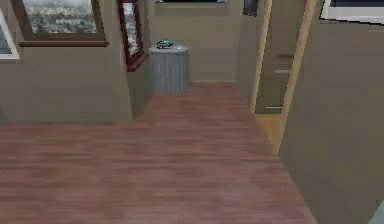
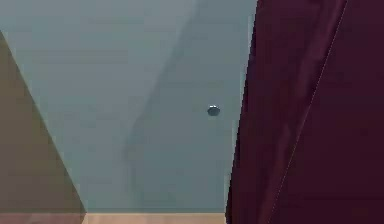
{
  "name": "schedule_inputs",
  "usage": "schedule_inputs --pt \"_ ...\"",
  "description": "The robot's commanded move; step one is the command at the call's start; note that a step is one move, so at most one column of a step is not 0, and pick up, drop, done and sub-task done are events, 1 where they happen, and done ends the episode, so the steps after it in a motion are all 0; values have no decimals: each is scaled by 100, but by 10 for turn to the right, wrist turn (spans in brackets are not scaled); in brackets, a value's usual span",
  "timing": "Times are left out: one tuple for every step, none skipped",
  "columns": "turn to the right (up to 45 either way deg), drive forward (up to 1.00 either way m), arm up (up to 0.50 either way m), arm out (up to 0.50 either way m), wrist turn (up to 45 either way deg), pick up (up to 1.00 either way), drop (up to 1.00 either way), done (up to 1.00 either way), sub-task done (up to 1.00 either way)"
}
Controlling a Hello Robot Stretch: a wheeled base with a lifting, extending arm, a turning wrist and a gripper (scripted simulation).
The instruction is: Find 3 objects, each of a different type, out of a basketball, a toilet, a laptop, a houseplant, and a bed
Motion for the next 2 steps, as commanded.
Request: schedule_inputs --pt "-330 0 0 0 0 0 0 0 0" --pt "0 5 0 0 0 0 0 0 0"
